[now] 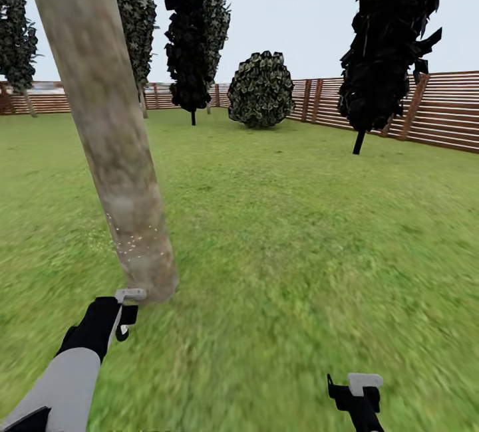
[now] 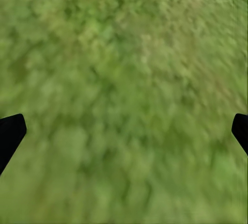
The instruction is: In the garden, pick up the pesticide atomizer on the floor and spray pesticide onto both trees until each tree trunk is fully covered.
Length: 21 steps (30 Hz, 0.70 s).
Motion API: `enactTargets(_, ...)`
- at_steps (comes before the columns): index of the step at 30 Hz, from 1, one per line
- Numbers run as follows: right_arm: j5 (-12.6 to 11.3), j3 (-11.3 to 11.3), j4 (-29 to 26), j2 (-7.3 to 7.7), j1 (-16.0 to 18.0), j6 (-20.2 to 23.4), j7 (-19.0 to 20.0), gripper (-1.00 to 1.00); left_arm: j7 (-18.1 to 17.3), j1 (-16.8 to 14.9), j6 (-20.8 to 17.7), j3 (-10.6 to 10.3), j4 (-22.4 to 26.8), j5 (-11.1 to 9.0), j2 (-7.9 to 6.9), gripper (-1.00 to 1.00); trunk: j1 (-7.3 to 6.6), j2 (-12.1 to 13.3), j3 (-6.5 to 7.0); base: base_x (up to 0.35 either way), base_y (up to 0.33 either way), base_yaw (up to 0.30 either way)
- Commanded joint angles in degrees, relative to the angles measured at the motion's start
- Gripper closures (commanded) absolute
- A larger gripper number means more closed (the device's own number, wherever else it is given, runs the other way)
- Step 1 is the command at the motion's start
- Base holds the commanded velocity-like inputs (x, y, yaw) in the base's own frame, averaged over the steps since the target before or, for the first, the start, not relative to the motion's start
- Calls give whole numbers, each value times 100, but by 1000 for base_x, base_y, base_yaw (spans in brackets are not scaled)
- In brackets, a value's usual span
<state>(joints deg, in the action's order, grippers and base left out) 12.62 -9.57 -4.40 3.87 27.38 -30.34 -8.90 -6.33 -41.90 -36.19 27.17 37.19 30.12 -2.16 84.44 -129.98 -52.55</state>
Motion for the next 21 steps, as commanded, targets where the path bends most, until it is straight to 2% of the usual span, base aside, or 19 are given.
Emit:
enactTargets(1,61,-36,6,0,4,-16,-24,-100,-56,-25,-20,24,8,77,26,100,-1,-2,-5,3,-10,174)
enactTargets(2,63,-36,7,0,4,-16,-24,-100,-67,-61,-30,20,9,74,146,100,-1,-2,-5,1,-4,71)
enactTargets(3,60,-36,7,0,4,-16,-24,-100,-51,-164,-50,-17,32,97,350,100,-1,-2,-5,0,-2,29)
enactTargets(5,63,-36,8,4,4,-16,-24,-100,-60,-439,-211,-70,137,116,472,100,-1,-2,-5,0,-1,11)
enactTargets(6,64,-36,9,12,4,-16,-24,-100,-121,-644,-567,-86,241,110,368,100,-1,-2,-5,0,0,3)
enactTargets(7,65,-36,9,16,4,-16,-24,-100,-197,-719,-709,-88,304,102,199,100,-1,-2,-5,0,0,1)
enactTargets(8,65,-36,9,20,4,-16,-24,-100,-475,-778,-844,-89,380,100,-184,100,-1,-2,-5,0,0,0)
enactTargets(9,65,-36,9,24,4,-16,-24,-100,-735,-797,-887,-95,414,107,-416,100,-1,-2,-5,0,0,0)
enactTargets(11,64,-36,9,25,4,-16,-24,-100,-894,-806,-906,-117,430,122,-522,100,-1,-2,-5,0,0,0)
enactTargets(12,65,-36,9,26,4,-16,-24,-100,-929,-812,-914,-214,438,127,-518,100,-1,-2,-5,0,0,0)
enactTargets(13,65,-36,9,26,4,-16,-24,-100,-945,-836,-954,-418,442,122,-505,100,-1,-2,-5,0,0,0)
enactTargets(15,65,-36,9,26,4,-16,-24,-100,-960,-985,-1296,-879,452,104,-400,100,-1,-2,-5,0,0,0)
enactTargets(17,64,-36,9,26,4,-16,-24,-100,-973,-1090,-1517,-1024,551,95,-379,100,-1,-2,-5,0,0,0)
enactTargets(18,65,-36,9,26,4,-16,-24,-100,-991,-1150,-1611,-1051,704,102,-440,100,-1,-2,-5,0,0,0)
enactTargets(21,65,-36,9,26,4,-16,-24,-100,-1018,-1167,-1661,-1054,839,79,-844,100,-1,-2,-5,0,0,0)
